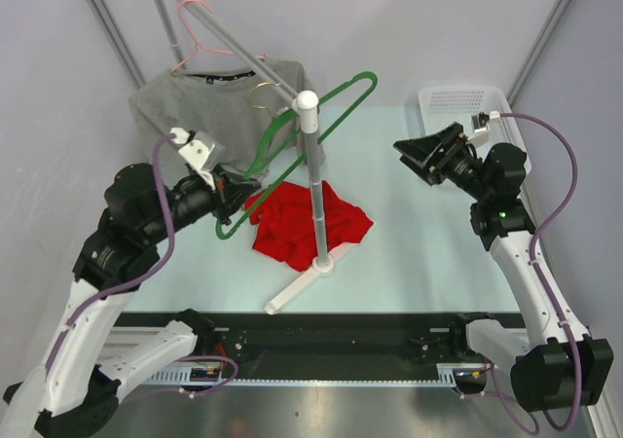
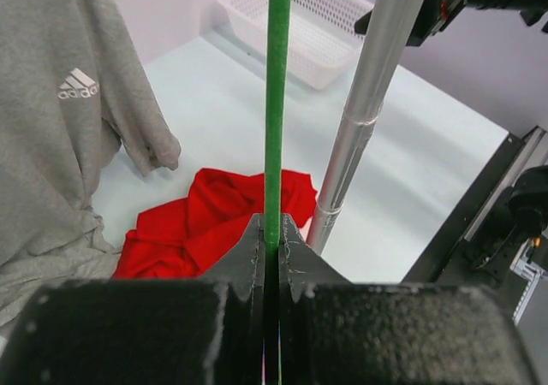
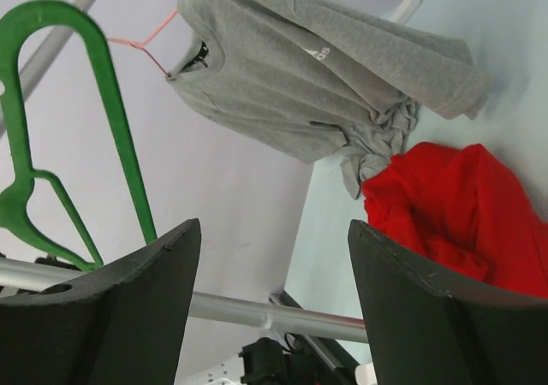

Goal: Remove the t-shirt from the hanger

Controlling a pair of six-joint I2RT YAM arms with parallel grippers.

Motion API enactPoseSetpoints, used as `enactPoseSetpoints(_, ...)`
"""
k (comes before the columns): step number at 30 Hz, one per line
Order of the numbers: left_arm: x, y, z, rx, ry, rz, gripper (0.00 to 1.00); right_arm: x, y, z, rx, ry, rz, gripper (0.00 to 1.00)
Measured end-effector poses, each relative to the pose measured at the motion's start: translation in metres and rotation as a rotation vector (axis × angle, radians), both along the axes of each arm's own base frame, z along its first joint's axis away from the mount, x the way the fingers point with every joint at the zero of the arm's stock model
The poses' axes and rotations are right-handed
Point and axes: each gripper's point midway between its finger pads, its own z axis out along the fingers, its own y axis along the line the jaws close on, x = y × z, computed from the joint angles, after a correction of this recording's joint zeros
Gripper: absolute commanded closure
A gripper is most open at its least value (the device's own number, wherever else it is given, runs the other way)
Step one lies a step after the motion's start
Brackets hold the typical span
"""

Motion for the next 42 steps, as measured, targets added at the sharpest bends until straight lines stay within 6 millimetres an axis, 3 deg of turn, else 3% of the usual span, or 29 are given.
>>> enactPoseSetpoints(10,0.003,-0.021,-0.013,0.007,0.031,-0.1,1.0,-0.01,-0.002,-0.033,-0.069,0.046,0.024,0.25)
enactPoseSetpoints(27,0.01,-0.036,-0.026,-0.026,0.095,-0.128,1.0,-0.013,-0.003,-0.045,-0.117,0.048,0.044,0.24)
enactPoseSetpoints(30,0.011,-0.037,-0.027,-0.033,0.103,-0.127,0.99,-0.013,-0.004,-0.051,-0.144,0.051,0.047,0.2)
enactPoseSetpoints(33,0.011,-0.038,-0.029,-0.033,0.112,-0.124,0.67,-0.014,-0.004,-0.06,-0.174,0.055,0.052,0.12)
enactPoseSetpoints(34,0.012,-0.037,-0.03,-0.032,0.114,-0.121,0.51,-0.014,-0.005,-0.065,-0.185,0.059,0.055,0.09)
enactPoseSetpoints(38,0.014,-0.033,-0.032,-0.05,0.132,-0.076,0.33,-0.015,0.0,-0.09,-0.238,0.082,0.08,0.02)
enactPoseSetpoints(40,0.012,-0.03,-0.031,-0.06,0.132,-0.065,0.18,-0.018,0.008,-0.104,-0.264,0.095,0.11,0.0)
enactPoseSetpoints(42,0.009,-0.026,-0.028,-0.075,0.128,-0.047,0.17,-0.023,0.023,-0.118,-0.294,0.1,0.158,0.0)
